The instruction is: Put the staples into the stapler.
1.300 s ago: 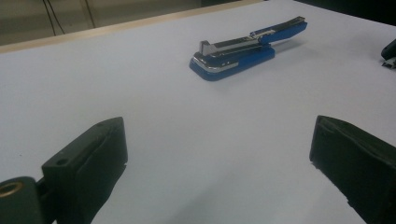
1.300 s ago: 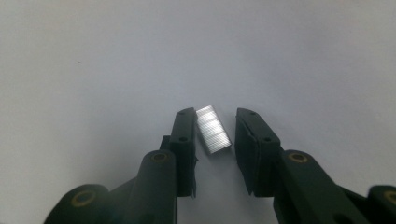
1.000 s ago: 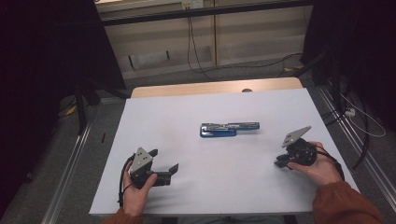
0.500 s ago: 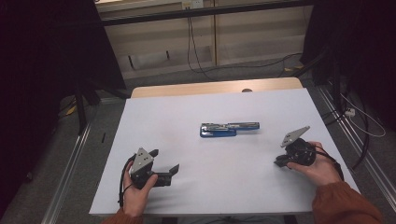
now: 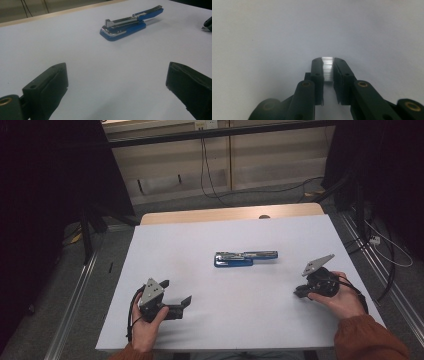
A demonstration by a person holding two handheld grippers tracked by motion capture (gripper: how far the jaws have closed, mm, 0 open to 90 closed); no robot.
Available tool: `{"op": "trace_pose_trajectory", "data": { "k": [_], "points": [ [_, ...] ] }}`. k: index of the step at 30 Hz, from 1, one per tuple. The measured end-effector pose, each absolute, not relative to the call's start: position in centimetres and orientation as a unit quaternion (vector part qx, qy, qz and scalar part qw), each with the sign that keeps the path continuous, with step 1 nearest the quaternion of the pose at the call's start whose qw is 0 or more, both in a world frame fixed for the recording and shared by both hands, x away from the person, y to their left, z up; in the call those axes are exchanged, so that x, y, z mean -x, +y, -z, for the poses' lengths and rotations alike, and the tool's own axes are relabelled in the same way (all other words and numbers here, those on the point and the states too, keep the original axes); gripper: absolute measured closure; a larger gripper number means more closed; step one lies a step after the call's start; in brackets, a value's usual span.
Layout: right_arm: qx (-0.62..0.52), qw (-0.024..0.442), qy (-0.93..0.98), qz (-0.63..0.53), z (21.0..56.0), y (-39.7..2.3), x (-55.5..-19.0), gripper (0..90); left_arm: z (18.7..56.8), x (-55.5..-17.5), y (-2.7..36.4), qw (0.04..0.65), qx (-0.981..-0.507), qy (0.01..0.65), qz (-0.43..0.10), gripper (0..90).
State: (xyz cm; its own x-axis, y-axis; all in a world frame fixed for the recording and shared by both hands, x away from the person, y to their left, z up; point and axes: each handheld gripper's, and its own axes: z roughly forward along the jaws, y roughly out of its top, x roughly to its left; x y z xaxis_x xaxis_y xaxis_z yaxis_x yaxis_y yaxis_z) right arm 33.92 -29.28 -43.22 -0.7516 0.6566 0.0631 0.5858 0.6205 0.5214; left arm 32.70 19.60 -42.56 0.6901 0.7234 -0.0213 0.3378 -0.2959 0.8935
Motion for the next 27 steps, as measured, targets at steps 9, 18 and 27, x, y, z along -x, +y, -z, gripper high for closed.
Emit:
{"op": "trace_pose_trajectory", "data": {
  "k": [9, 18, 27],
  "points": [
    [-0.35, 0.079, 0.89, -0.282, 42.83, -29.34, -33.84, 79.3, 42.58, -32.72, 19.58, 0.486, -0.781, 0.338, -0.197, 4.3],
    [-0.35, 0.078, 0.888, -0.288, 42.86, -29.29, -33.9, 79.3, 42.61, -32.75, 19.55, 0.487, -0.781, 0.337, -0.196, 4.3],
    [-0.348, 0.076, 0.884, -0.302, 42.53, -29.2, -33.91, 79.3, 42.63, -32.81, 19.58, 0.487, -0.781, 0.34, -0.193, 4.3]
  ]
}}
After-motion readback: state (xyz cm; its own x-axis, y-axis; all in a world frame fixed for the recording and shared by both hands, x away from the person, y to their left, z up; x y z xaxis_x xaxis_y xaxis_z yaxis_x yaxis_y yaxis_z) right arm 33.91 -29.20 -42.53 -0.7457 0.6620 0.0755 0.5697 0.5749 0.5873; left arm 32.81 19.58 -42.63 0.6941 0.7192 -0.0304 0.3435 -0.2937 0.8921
